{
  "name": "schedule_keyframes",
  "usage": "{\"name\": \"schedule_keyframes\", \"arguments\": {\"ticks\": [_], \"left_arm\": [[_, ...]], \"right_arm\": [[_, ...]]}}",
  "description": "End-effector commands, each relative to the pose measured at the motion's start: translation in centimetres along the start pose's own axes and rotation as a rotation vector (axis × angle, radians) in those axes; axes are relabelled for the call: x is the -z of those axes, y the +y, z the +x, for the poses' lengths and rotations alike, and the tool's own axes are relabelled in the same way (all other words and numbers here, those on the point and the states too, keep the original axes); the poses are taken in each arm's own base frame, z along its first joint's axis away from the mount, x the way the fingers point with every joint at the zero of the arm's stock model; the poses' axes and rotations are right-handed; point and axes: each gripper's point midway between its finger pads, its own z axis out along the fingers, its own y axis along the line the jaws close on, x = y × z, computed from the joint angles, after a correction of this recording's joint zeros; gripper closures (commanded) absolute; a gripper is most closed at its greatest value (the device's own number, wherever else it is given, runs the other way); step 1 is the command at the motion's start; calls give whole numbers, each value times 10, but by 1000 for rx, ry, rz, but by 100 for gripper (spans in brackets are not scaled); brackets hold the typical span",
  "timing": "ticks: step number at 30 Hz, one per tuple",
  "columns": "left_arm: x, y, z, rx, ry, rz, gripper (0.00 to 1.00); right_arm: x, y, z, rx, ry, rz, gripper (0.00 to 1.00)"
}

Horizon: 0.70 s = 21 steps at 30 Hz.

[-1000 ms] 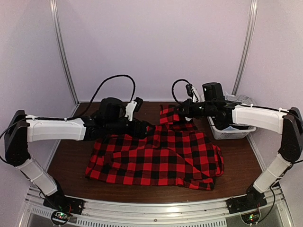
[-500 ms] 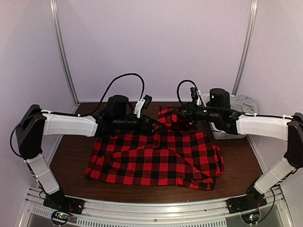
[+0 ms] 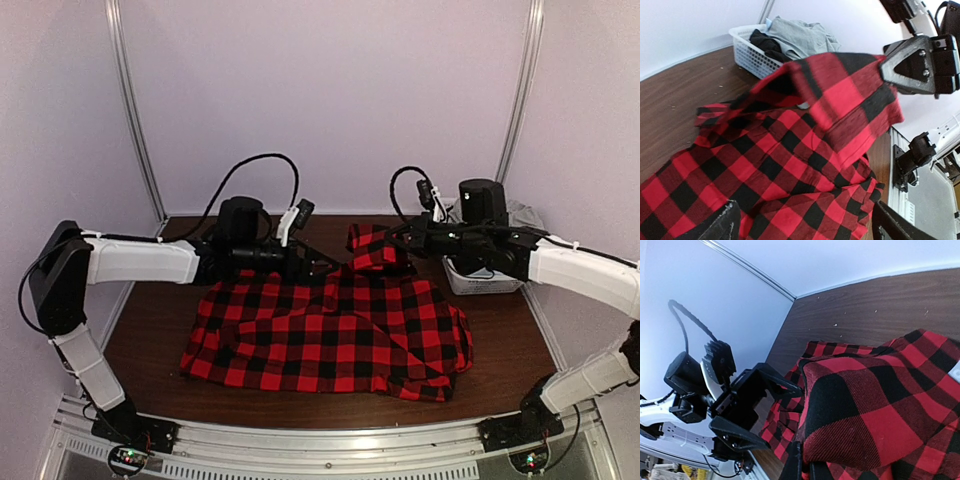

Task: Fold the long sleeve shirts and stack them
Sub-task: Pick up the 1/3-folded shirt from the center of the board.

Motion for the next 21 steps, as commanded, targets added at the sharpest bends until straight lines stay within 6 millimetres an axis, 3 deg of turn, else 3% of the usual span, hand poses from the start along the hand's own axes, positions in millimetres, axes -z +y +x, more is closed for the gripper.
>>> {"name": "schedule_keyframes", "arguments": {"ticks": [1,4,7,14,19,21], "left_arm": [[54,46,-15,-83,-10,-235,7],[81,91,-13,-54,19,-408,7],[91,122,-4,-105,115,-496,6],[92,180,11,-205,279,-512,5],[78,202,14,-324,360,-449,4],[69,212,24,-357,425,-410,4]], "right_arm": [[44,-4,-20,199,-27,203,100],[68,0,-26,262,-19,267,100],[87,3,-26,302,6,310,100],[111,23,-37,361,11,303,100],[132,35,-47,395,-17,312,100],[137,38,-48,400,-23,303,100]]}}
